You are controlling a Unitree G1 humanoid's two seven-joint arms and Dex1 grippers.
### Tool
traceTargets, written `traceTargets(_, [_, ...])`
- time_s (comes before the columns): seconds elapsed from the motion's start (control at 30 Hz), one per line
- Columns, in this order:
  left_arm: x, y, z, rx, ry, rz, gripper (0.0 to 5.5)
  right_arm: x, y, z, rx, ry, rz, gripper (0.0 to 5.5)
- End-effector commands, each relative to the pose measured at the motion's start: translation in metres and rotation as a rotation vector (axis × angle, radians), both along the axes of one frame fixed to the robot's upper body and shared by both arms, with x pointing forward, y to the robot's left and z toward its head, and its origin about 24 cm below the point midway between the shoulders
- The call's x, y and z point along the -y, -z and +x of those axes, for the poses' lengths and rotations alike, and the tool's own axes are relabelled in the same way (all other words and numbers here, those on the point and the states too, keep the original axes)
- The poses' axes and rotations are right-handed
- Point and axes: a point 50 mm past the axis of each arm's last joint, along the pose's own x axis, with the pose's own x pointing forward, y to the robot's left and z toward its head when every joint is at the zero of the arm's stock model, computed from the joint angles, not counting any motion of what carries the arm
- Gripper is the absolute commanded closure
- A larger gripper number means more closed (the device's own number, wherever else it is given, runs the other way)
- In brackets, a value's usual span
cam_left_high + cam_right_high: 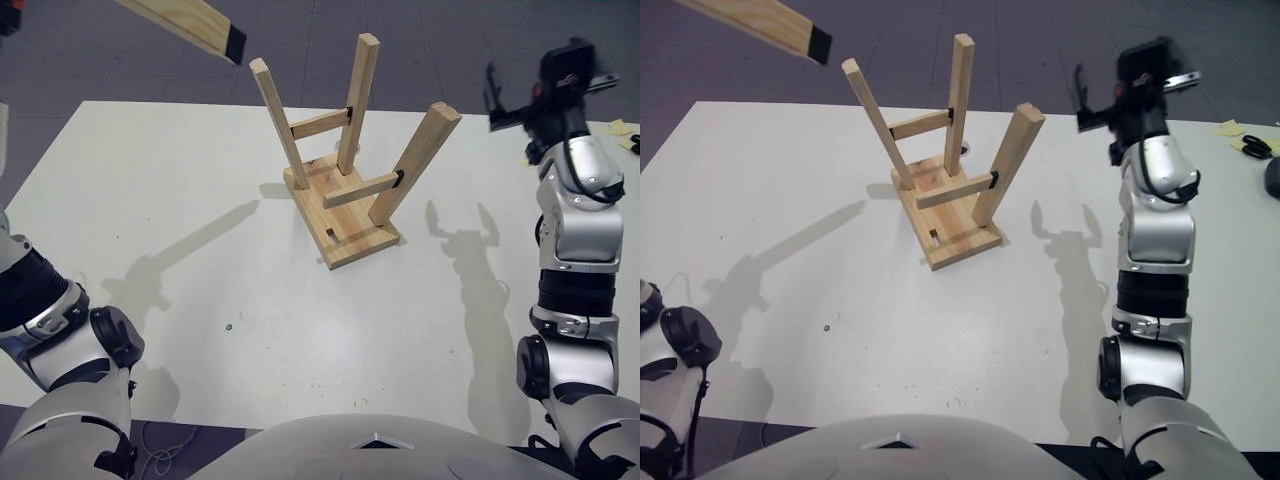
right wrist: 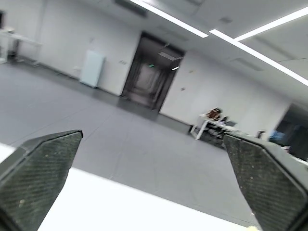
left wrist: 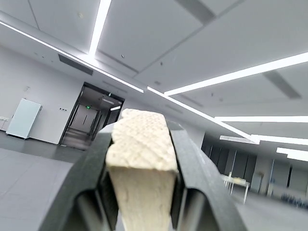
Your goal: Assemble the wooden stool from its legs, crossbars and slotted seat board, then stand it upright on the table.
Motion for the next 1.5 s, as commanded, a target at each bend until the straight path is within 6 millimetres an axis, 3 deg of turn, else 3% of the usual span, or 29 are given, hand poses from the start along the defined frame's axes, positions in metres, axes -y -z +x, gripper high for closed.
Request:
traceTargets(0.03, [-0.004,-0.008,-0.011,0.027,-0.024,0.097,4.45,-0.023,0.016,-0.020,-0.125,-0.191,-0.027,0.10])
traceTargets(0.23, [-0.010,-0.019,-0.027,0.065,-0.030,0.207,4.45,-0.041,0.017,-0.036,-0.197,-0.355,-0.024,0.10])
traceTargets(0.4, [-0.004,-0.011,-0.017,0.019,-0.017,0.241,4.45,-0.064,0.015,-0.061,-0.275,-0.639,-0.004,0.10])
traceTargets(0.53, [0.002,-0.003,-0.013,-0.010,-0.027,0.286,4.45,-0.051,0.014,-0.055,-0.271,-0.581,-0.027,0.10])
traceTargets(0.63, [-0.007,0.001,-0.010,-0.033,-0.076,0.284,4.45,-0.035,0.008,-0.046,-0.260,-0.534,0.000,0.10])
traceTargets(0.8, [-0.024,0.012,0.001,-0.090,-0.166,0.264,4.45,-0.044,-0.002,-0.072,-0.373,-0.874,0.201,0.10])
traceTargets(0.9, [-0.027,0.031,0.008,-0.177,-0.225,0.374,4.45,-0.049,-0.007,-0.077,-0.378,-0.936,0.275,0.10])
traceTargets(1.13, [0.001,0.081,0.022,-0.387,-0.150,0.398,4.45,-0.072,0.001,-0.082,-0.400,-0.965,0.353,0.10])
traceTargets(1.5, [0.034,0.107,0.034,-0.480,0.023,0.218,4.45,-0.081,0.008,-0.085,-0.430,-0.962,0.401,0.10])
